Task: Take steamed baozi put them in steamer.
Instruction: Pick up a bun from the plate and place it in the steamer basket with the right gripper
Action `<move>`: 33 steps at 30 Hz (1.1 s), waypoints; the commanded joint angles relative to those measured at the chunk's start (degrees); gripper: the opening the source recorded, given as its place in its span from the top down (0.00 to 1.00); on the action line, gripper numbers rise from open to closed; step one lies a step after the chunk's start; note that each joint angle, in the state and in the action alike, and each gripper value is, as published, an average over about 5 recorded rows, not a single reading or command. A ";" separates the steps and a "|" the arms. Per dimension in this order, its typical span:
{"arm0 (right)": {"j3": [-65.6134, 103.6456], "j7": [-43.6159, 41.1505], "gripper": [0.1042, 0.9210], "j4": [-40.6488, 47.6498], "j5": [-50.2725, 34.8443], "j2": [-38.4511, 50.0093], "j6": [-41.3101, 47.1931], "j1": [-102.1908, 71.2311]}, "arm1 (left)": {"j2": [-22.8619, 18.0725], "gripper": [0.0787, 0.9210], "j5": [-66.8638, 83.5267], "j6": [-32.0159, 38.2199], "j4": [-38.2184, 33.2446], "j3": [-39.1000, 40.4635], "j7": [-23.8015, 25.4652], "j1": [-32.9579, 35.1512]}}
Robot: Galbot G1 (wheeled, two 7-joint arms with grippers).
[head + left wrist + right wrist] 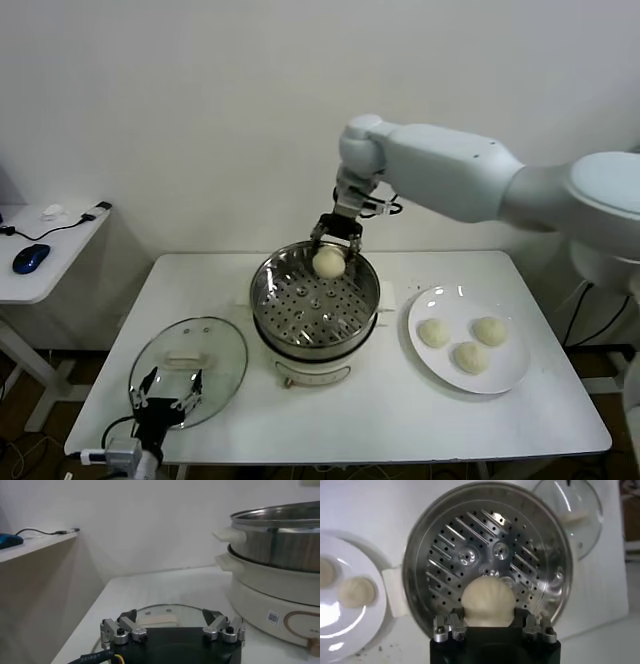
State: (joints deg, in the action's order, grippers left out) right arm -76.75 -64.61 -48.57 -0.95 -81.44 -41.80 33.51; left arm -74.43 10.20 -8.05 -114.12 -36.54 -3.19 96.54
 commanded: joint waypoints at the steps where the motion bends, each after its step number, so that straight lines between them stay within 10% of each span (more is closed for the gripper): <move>1: 4.37 2.22 0.32 10.87 12.62 -7.08 -6.61 -7.94 | 0.32 0.12 -0.10 0.10 -0.25 0.07 -0.01 0.09; 22: 7.04 7.87 0.17 19.55 14.31 -8.51 -7.20 -10.57 | -0.10 0.12 -0.07 0.39 0.03 -0.05 -0.40 -0.58; 33: -6.37 1.05 0.12 0.93 -20.18 3.47 -2.09 7.81 | -1.31 0.12 -0.20 -0.14 -1.69 -0.11 -0.20 0.03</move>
State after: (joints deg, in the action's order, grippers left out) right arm -77.83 -61.11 -40.33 -5.31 -82.52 -47.19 33.53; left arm -75.53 10.01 -8.10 -115.47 -36.63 -3.42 96.55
